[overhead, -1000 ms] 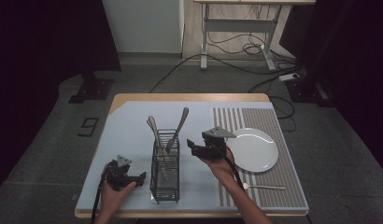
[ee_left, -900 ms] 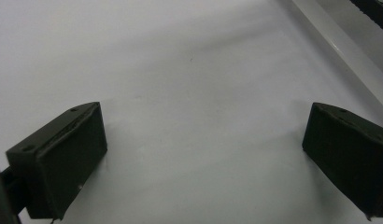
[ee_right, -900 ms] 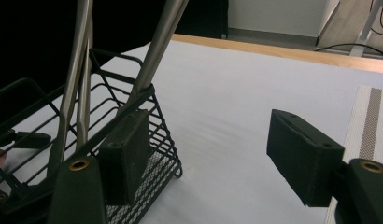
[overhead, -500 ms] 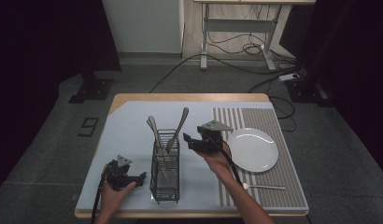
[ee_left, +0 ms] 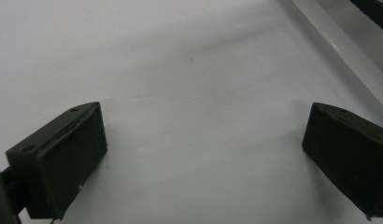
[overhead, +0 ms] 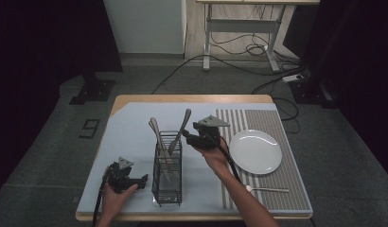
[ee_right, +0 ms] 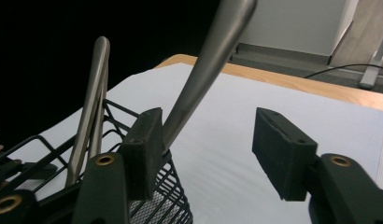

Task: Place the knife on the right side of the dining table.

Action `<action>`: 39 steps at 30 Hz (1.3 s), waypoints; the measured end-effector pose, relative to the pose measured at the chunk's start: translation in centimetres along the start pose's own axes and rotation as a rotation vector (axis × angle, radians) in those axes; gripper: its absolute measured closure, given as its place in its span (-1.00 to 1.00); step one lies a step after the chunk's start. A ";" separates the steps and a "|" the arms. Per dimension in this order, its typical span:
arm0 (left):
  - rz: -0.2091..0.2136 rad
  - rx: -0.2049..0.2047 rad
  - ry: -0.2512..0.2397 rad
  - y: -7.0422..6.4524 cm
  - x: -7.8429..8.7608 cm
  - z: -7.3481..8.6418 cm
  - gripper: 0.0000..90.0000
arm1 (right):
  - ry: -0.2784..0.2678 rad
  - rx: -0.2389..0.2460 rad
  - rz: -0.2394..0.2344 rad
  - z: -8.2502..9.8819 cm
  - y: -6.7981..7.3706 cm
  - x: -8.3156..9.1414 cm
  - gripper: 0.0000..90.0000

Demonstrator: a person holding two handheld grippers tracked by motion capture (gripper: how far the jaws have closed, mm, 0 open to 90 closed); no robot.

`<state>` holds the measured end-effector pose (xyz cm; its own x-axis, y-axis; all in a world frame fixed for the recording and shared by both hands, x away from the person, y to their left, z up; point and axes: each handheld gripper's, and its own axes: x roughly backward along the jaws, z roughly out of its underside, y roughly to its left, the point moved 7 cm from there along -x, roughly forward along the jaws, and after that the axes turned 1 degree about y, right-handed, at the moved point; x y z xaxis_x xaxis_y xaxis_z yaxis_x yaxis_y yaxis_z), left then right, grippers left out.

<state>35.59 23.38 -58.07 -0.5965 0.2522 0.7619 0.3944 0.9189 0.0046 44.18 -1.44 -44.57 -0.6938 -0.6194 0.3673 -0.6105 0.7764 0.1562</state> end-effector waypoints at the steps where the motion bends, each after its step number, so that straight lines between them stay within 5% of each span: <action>1: 0.000 0.000 -0.001 0.0 0.0 0.0 -1.00 | -0.001 0.001 0.000 -0.1 0.1 -0.1 0.03; 12: 0.001 -0.001 0.000 0.0 0.0 0.0 -1.00 | 0.005 0.000 -0.032 -0.7 0.4 -1.4 0.32; 23: 0.000 0.003 -0.002 0.0 0.0 0.0 -1.00 | 0.018 -0.122 -0.157 -0.8 0.2 -2.0 0.68; 33: 0.000 0.000 0.001 0.0 0.0 0.0 -1.00 | -0.056 -0.197 -0.243 -1.7 0.5 -0.5 0.85; 39: -0.001 -0.001 0.000 0.0 0.0 0.0 -1.00 | -0.087 -0.164 -0.245 -2.0 0.7 1.1 0.86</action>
<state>35.59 23.38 -58.08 -0.5972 0.2516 0.7616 0.3947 0.9188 0.0060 43.72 -1.38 -42.21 -0.5677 -0.7929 0.2214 -0.6990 0.6063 0.3793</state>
